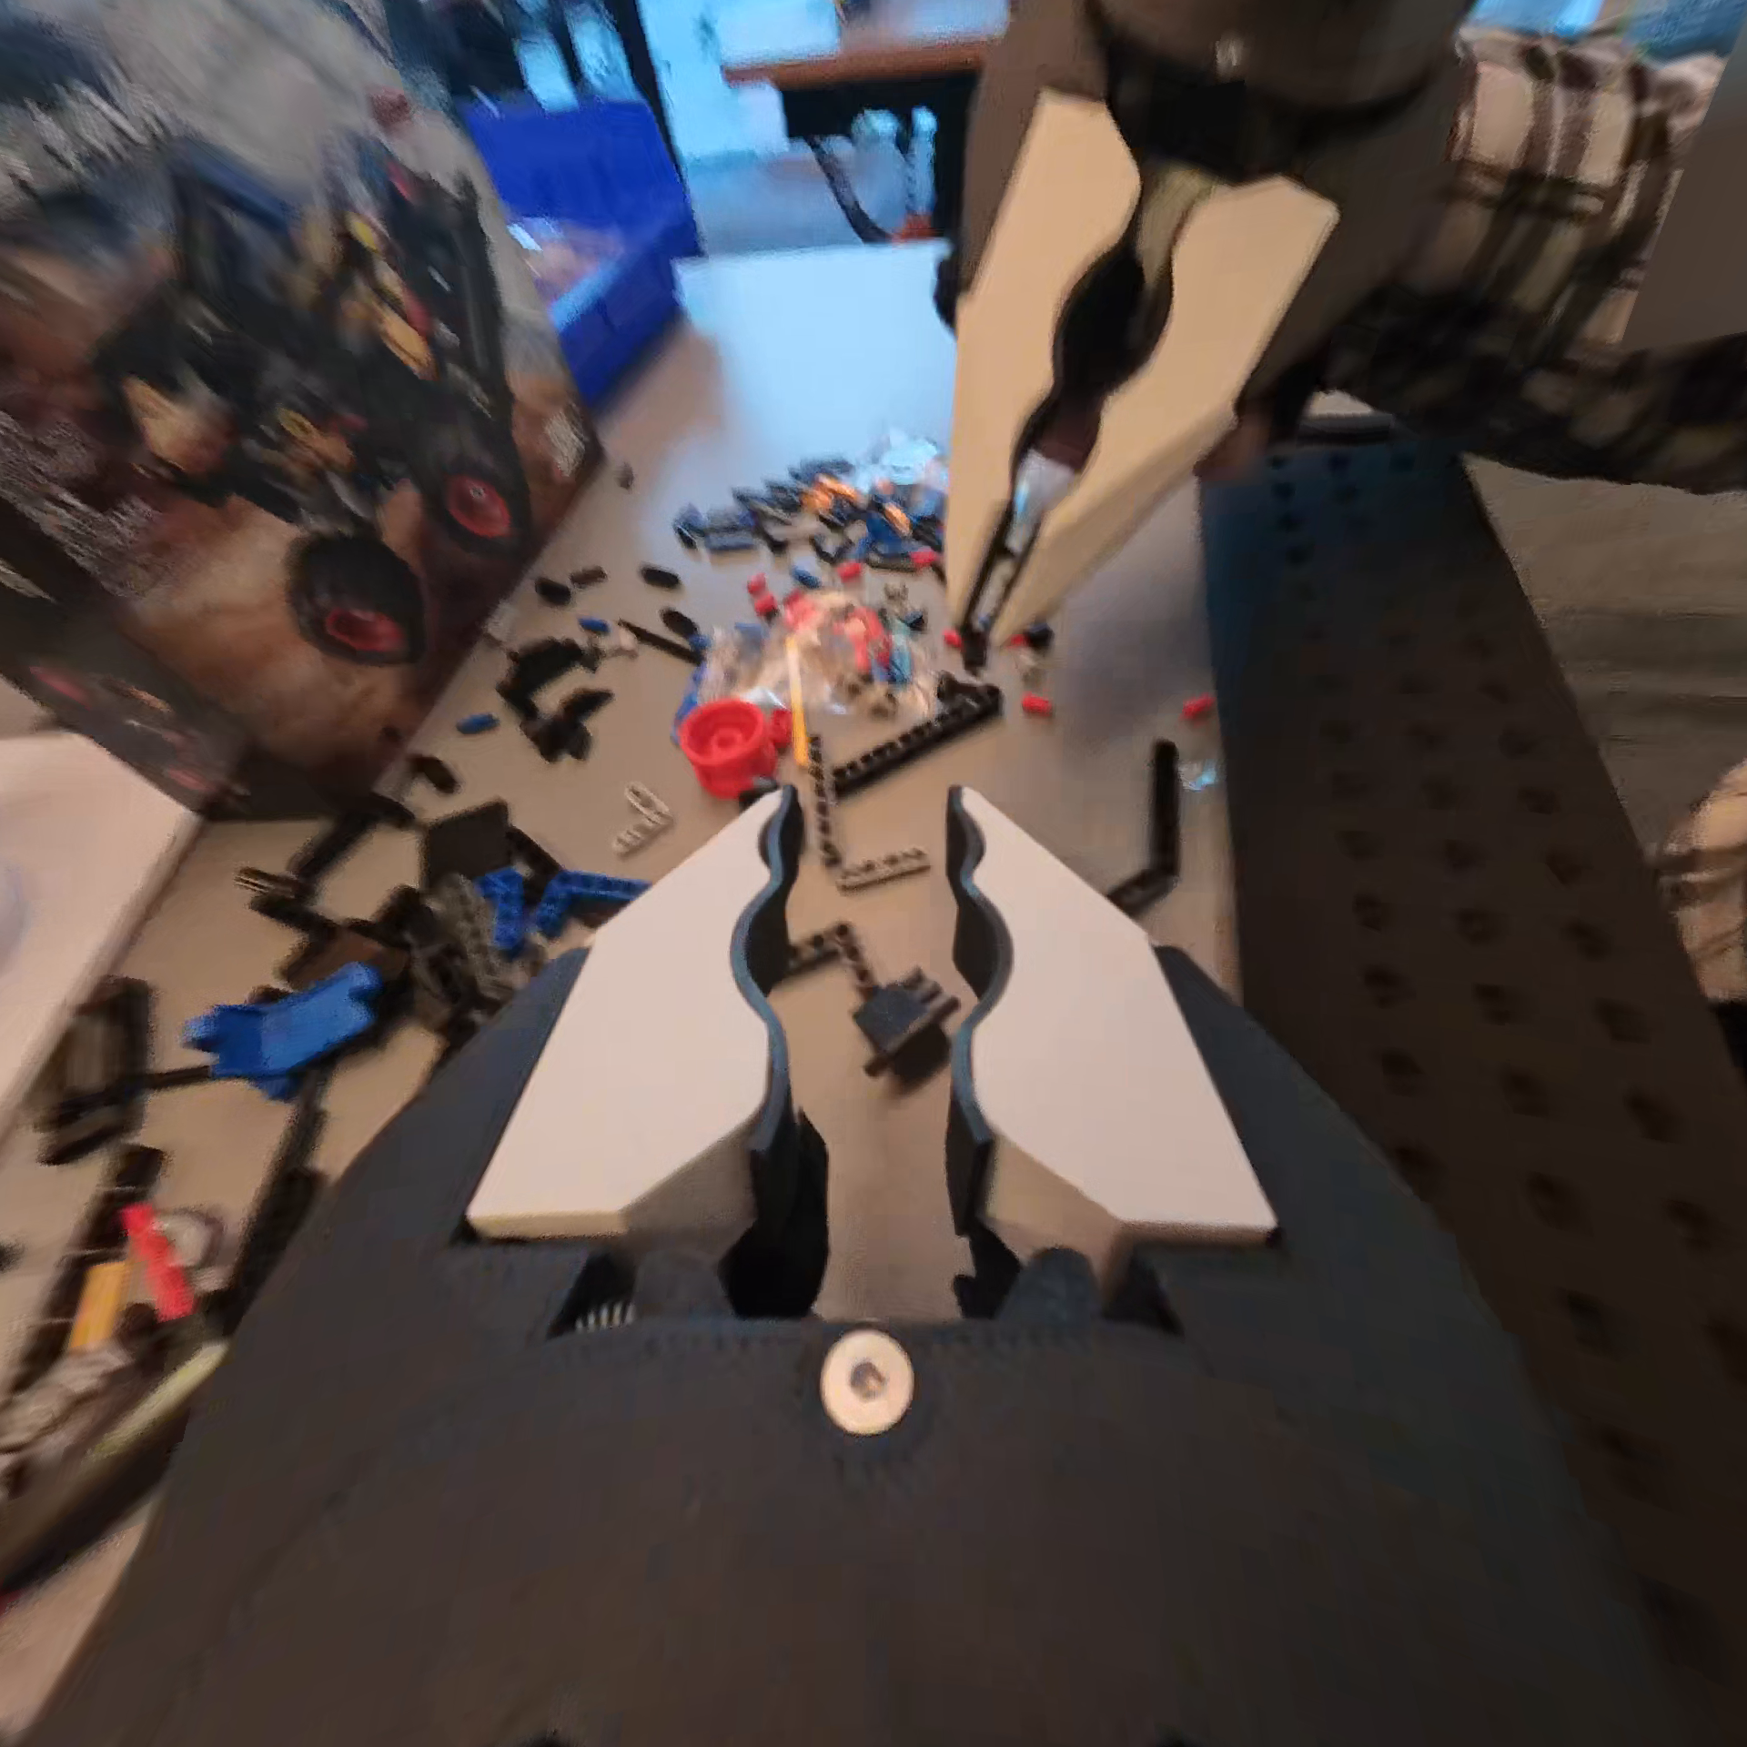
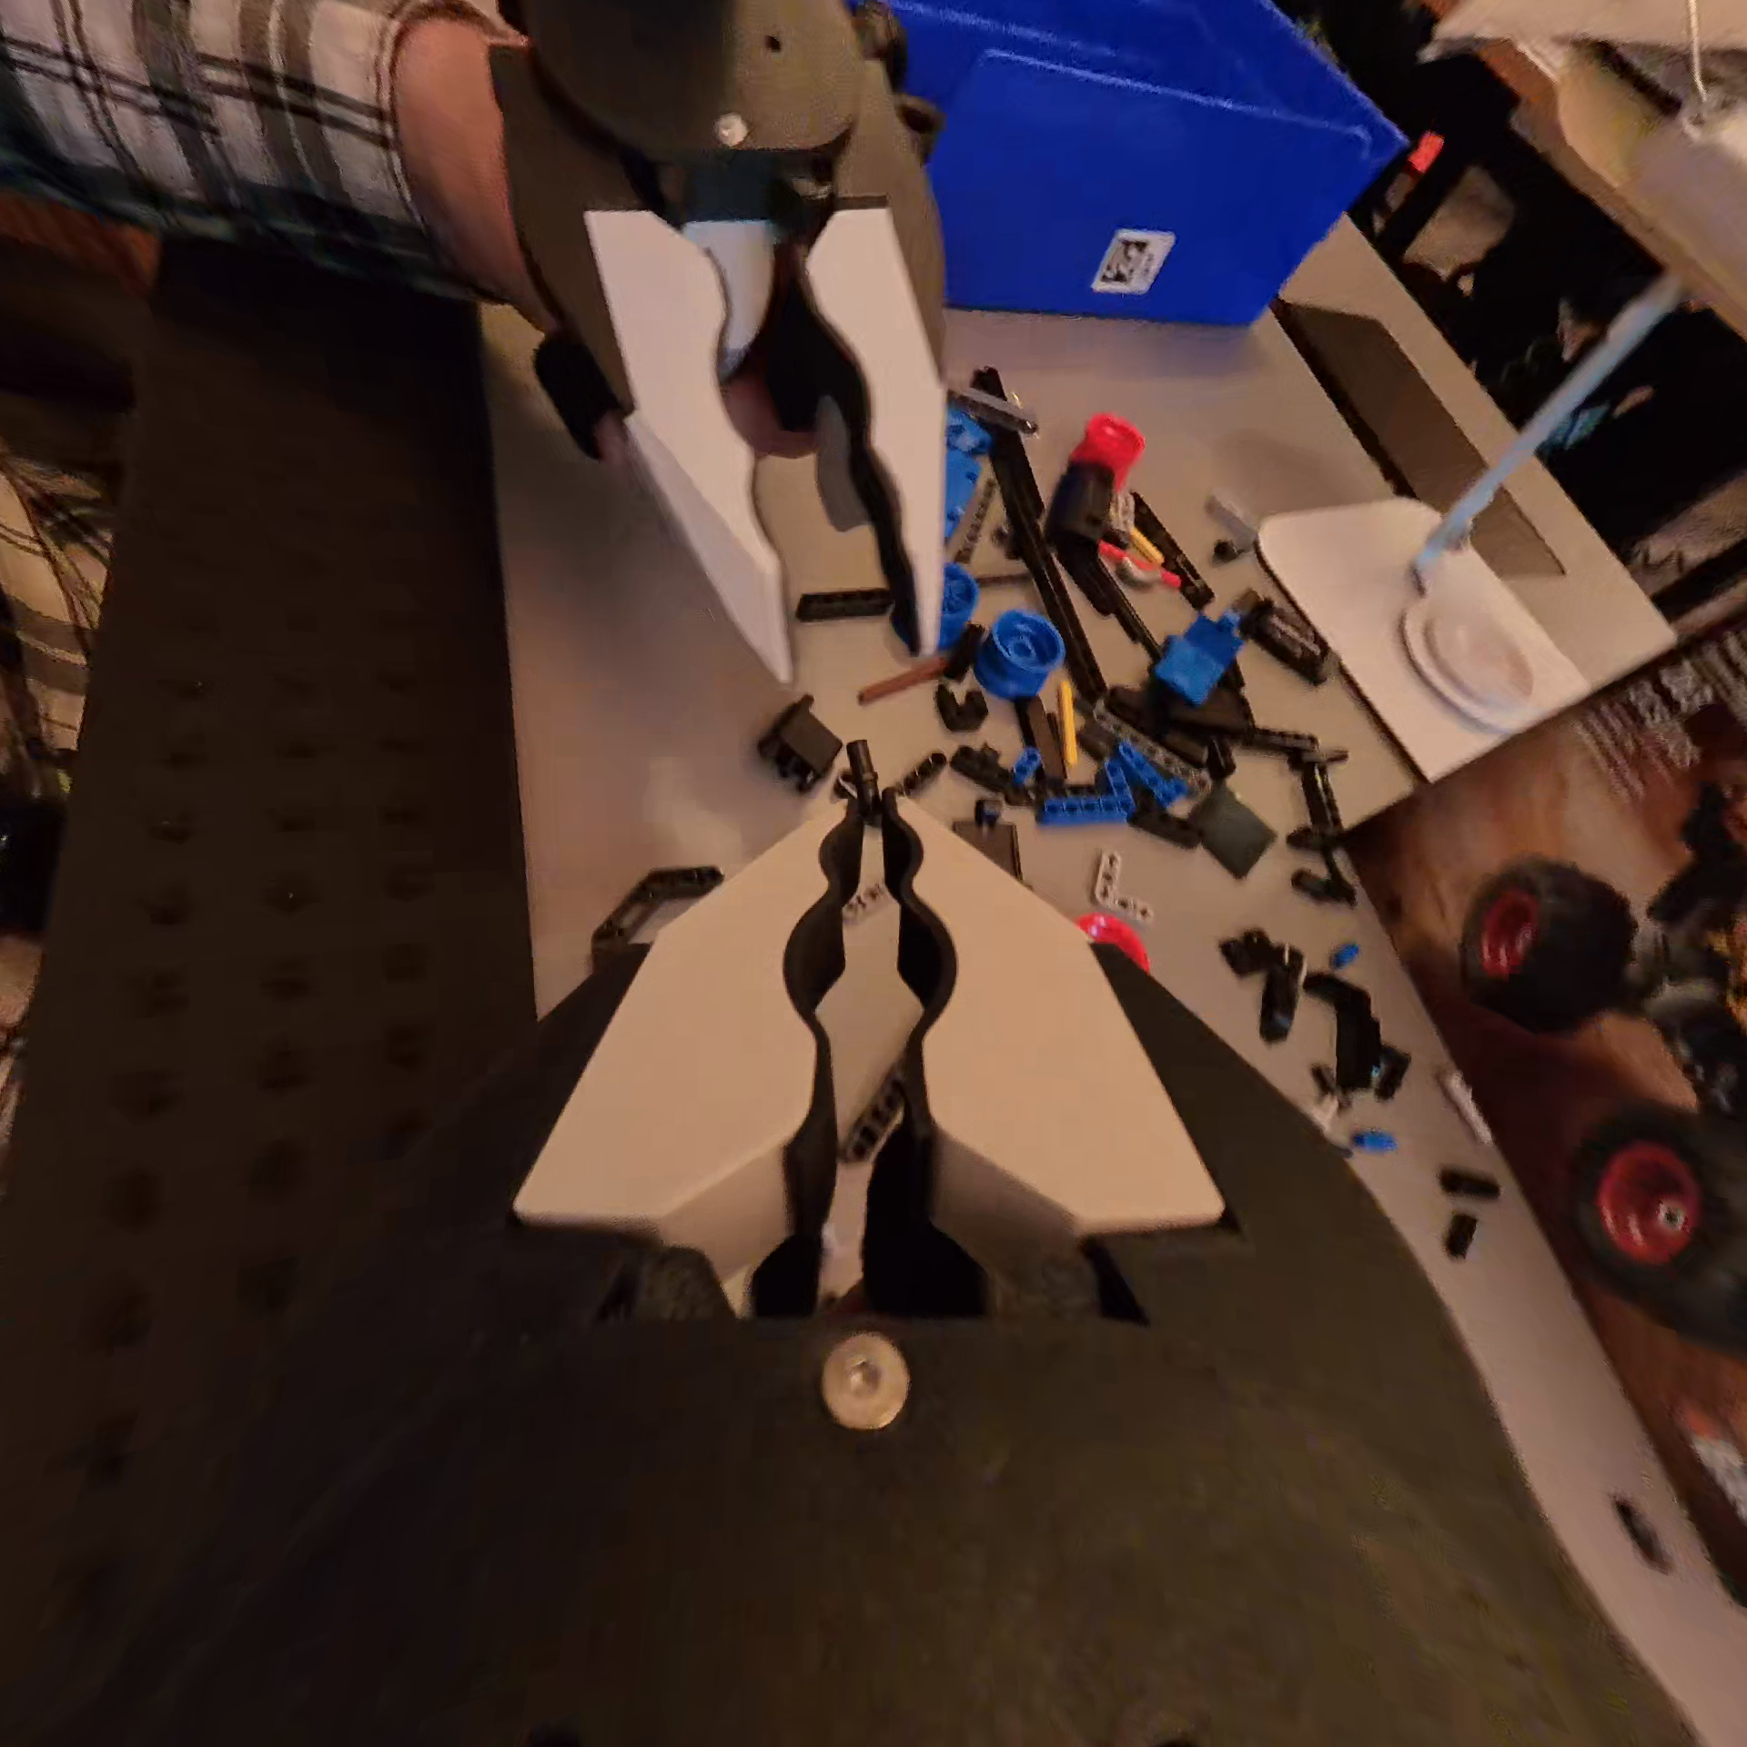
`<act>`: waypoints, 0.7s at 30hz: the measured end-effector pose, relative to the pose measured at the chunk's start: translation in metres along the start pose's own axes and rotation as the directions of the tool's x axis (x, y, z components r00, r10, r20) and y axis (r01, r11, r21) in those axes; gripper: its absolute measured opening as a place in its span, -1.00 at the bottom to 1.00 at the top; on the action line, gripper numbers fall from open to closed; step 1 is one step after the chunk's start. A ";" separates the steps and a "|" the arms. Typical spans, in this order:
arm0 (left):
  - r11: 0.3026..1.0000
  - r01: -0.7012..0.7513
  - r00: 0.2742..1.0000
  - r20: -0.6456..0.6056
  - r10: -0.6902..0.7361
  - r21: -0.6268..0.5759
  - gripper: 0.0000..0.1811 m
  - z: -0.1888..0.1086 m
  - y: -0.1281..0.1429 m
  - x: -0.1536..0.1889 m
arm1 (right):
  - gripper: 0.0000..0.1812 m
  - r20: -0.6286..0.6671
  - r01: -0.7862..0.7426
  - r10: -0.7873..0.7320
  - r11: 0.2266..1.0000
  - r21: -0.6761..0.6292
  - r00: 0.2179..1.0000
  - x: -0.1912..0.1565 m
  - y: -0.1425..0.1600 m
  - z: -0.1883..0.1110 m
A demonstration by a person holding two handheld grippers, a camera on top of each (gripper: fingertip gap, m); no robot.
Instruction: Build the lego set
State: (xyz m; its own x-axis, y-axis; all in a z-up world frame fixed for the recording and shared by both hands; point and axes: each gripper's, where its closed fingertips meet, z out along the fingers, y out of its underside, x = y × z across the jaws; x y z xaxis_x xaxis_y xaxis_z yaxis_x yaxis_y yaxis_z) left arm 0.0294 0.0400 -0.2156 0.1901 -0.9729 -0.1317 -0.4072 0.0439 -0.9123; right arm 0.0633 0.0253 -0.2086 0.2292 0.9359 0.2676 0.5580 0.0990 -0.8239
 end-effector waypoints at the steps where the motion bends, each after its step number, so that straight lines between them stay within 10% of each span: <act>1: 0.996 -0.085 0.996 0.036 0.084 0.018 -0.72 -0.003 -0.007 0.000 | -0.98 0.007 0.019 -0.019 1.000 0.004 1.000 -0.002 -0.004 0.005; 8: 0.883 -0.467 0.874 0.129 0.469 -0.043 -0.82 -0.002 -0.014 0.019 | -0.99 0.093 -0.028 0.022 0.998 0.063 0.995 -0.011 -0.023 0.016; 21: 0.860 -0.501 0.850 0.239 0.469 0.093 -0.97 -0.018 -0.043 0.016 | -0.93 0.252 -0.308 0.247 0.920 0.242 0.936 -0.005 -0.050 0.005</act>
State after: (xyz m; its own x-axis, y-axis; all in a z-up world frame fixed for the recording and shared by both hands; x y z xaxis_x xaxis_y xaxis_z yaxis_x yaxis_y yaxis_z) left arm 0.0343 0.0185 -0.1712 0.1843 -0.7521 -0.6327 -0.3623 0.5464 -0.7551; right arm 0.0308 0.0175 -0.1714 0.1511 0.9854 -0.0785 0.2502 -0.1150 -0.9613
